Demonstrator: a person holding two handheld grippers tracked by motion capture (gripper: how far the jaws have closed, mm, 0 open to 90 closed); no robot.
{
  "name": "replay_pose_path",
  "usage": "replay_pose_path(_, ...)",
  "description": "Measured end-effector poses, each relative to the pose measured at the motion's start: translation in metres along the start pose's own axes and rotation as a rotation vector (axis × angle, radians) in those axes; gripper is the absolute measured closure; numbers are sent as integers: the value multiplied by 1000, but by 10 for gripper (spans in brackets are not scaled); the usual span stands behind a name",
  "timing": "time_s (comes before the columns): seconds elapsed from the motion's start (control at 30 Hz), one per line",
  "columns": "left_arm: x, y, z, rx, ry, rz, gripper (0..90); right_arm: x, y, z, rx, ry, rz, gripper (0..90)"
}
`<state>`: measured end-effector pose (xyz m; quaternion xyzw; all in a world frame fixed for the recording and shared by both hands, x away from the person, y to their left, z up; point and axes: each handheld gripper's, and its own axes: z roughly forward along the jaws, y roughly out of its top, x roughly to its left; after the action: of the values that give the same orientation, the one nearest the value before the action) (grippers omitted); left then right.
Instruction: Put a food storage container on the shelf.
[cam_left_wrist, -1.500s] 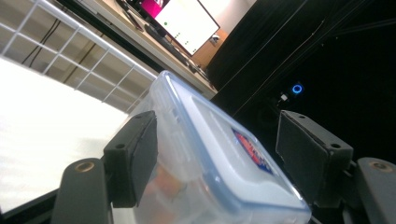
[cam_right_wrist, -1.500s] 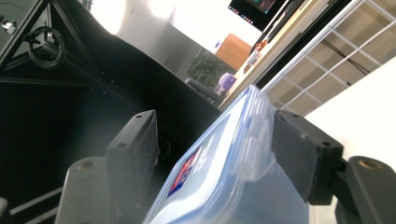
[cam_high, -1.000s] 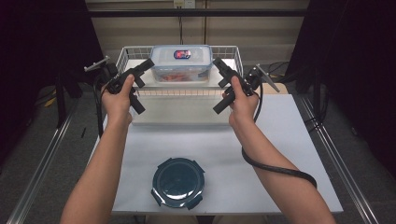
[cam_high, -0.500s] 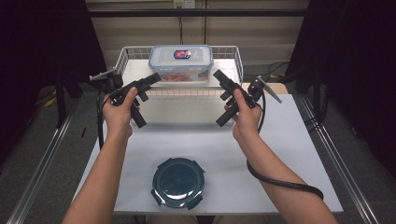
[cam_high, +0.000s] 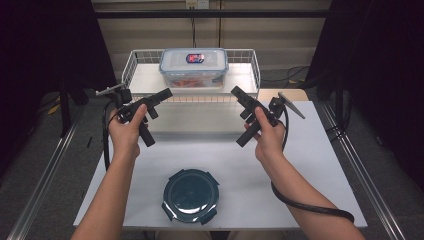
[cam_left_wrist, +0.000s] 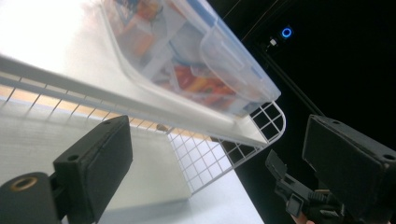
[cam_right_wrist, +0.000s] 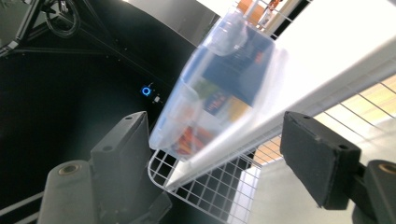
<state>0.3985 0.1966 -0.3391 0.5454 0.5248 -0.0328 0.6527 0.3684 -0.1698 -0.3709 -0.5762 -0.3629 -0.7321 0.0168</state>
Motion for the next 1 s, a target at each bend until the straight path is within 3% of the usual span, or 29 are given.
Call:
replay_pose_path(0.13,4,-9,-5,10,28,15,71,-10,-5,-9,19,-10,17,233)
replay_pose_path(0.33,11,-22,-8,23,12,-10,65,-19,-13,-19,50,-13,16,223)
replay_pose_path(0.53,16,-32,-13,36,12,-5,61,-24,-18,-27,73,-18,7,217)
replay_pose_path(0.6,19,-38,-16,34,12,-25,57,-29,-22,-31,93,-21,5,210)
replay_pose_path(0.8,24,-48,-24,46,13,-23,46,-38,-34,-39,150,-23,-8,200)
replay_pose_path(1.0,30,-59,-35,56,44,-29,46,-46,-42,-45,186,-23,-5,196)
